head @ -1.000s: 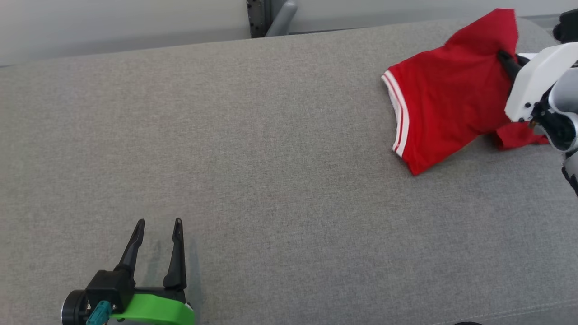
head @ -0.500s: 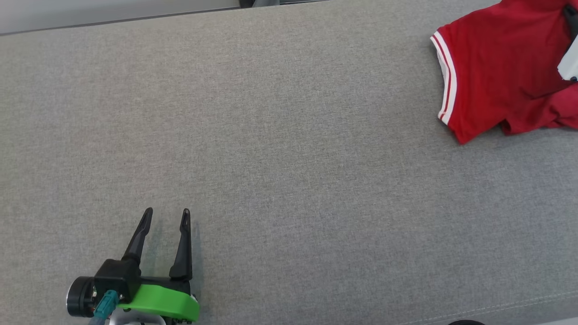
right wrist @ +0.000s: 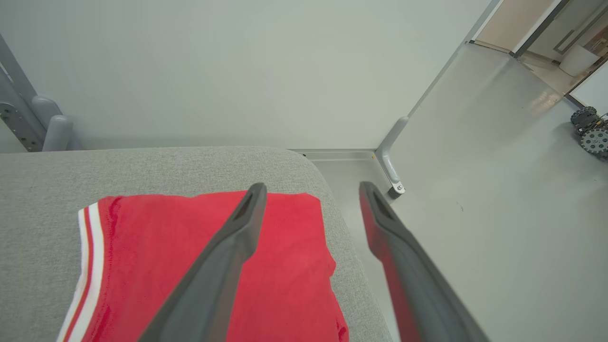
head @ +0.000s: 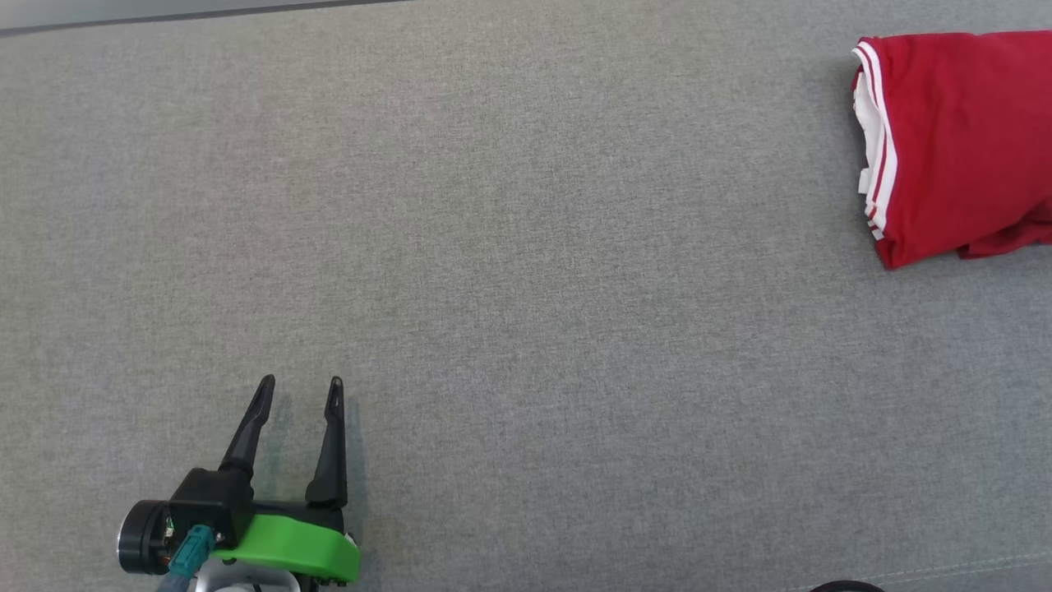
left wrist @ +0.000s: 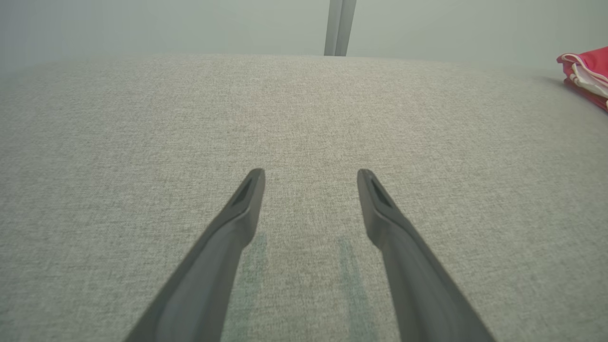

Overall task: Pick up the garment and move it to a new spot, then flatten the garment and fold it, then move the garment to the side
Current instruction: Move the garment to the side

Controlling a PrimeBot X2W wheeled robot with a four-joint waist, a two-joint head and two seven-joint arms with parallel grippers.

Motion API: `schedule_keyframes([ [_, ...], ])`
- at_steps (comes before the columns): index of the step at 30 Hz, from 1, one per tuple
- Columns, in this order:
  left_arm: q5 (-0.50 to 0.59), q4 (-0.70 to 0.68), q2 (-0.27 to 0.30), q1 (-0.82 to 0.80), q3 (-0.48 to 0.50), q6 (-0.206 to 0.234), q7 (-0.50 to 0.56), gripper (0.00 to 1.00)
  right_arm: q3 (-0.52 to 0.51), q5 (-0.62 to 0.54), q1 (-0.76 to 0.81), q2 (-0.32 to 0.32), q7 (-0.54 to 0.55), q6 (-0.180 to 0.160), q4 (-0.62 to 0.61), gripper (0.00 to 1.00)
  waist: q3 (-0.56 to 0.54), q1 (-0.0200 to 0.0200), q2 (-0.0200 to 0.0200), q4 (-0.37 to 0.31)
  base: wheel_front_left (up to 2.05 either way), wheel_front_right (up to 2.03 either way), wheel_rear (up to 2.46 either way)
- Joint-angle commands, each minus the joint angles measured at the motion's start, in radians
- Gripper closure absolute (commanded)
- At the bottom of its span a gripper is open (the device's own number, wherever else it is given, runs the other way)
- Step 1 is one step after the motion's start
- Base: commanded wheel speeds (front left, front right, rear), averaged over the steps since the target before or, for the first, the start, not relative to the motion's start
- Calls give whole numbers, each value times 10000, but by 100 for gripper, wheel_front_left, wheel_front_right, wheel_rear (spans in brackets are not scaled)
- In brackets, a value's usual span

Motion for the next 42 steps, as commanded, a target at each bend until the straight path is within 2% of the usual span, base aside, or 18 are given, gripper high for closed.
schedule_keyframes([
  [1,35,48,22,-50,48,-23,-28,0,-202,-211,291,376,-448,-4,-80,0,-56,-1,114,4,0,0,0],
  [6,-183,11,22,134,75,20,-26,0,-247,-467,907,1057,-1969,-7,-671,0,-405,-1,114,27,0,0,0],
  [11,-427,-96,23,350,22,215,-28,0,219,9,2688,1544,-3967,-7,-2025,0,-1059,-1,114,150,0,0,0],
  [13,-568,-79,22,474,23,352,-28,0,247,159,3498,1738,-4302,-7,-2676,0,-1340,-1,114,234,0,0,0],
  [19,-1077,-242,22,1051,193,740,-26,0,198,751,6479,2579,-4536,-7,-4839,0,-2299,-1,114,548,0,0,0],
  [25,-1073,-137,22,1598,190,967,-28,0,-157,71,9200,3655,-4516,-7,-6556,0,-3030,-1,114,892,0,0,0],
  [28,-1033,-24,23,1684,263,903,-26,0,-293,-337,9952,4295,-4517,-7,-6962,0,-3129,-1,114,1015,0,0,0],
  [31,-996,88,22,1726,284,804,-28,0,-355,-804,10437,4613,-4518,-9,-7199,0,-3207,-1,114,1119,0,0,0],
  [35,-1034,184,22,1692,254,614,-28,0,-548,-1345,10738,4890,-4519,-9,-7510,0,-3264,-1,114,1221,0,0,0],
  [42,-1071,311,22,1566,239,388,-28,0,-1044,-1633,11105,5154,-4518,-9,-7835,0,-3348,-1,114,1302,0,0,0],
])
